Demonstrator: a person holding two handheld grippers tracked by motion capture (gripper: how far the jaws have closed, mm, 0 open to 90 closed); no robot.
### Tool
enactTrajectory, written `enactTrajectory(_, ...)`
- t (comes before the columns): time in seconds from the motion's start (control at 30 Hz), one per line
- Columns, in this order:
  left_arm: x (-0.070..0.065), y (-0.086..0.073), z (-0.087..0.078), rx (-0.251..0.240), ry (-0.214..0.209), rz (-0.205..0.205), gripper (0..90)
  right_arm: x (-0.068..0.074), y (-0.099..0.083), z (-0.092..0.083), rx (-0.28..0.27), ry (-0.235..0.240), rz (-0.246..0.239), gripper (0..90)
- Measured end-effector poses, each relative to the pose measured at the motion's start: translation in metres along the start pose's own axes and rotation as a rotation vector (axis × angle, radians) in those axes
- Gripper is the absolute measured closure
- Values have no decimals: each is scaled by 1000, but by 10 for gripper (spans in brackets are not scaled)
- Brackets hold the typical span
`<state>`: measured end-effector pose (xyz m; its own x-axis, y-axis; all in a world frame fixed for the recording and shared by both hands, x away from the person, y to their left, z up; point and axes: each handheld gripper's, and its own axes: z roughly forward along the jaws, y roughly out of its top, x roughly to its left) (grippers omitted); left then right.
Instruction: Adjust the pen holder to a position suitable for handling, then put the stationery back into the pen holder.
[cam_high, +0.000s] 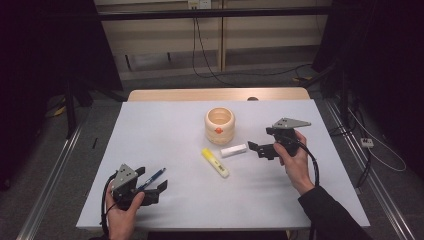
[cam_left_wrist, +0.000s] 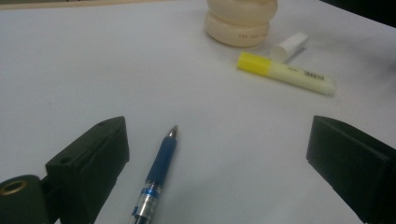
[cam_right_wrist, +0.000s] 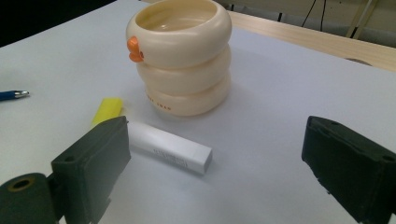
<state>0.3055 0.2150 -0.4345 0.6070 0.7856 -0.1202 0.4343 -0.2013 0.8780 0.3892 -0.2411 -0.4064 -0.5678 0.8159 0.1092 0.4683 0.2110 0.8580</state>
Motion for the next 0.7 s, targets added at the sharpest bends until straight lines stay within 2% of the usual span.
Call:
enactTrajectory(0.07,0,0,0,-2,2,2,59,0,-1,-1,9,-5,8,76)
enactTrajectory(0.13,0,0,1,-1,-1,-2,59,0,-2,-3,-8,12,-2,85)
enactTrajectory(0.2,2,-1,1,1,-4,-6,59,0,-4,-4,-13,4,-12,83)
enactTrajectory(0.3,3,-1,-1,-2,-5,-13,59,3,-8,-1,-8,20,-13,131)
enactTrajectory(0.37,3,-1,-1,0,-4,-6,59,6,-11,1,12,30,-11,136)
enactTrajectory(0.47,1,-1,-2,0,-5,-6,59,9,-13,5,55,29,-46,138)
enactTrajectory(0.53,1,-1,-2,1,-2,1,59,10,-15,7,63,18,-65,166)
enactTrajectory(0.63,0,-1,-3,-1,3,-3,59,12,-15,8,72,39,-63,170)
enactTrajectory(0.7,-1,0,-3,0,6,4,59,14,-15,9,91,72,-71,170)
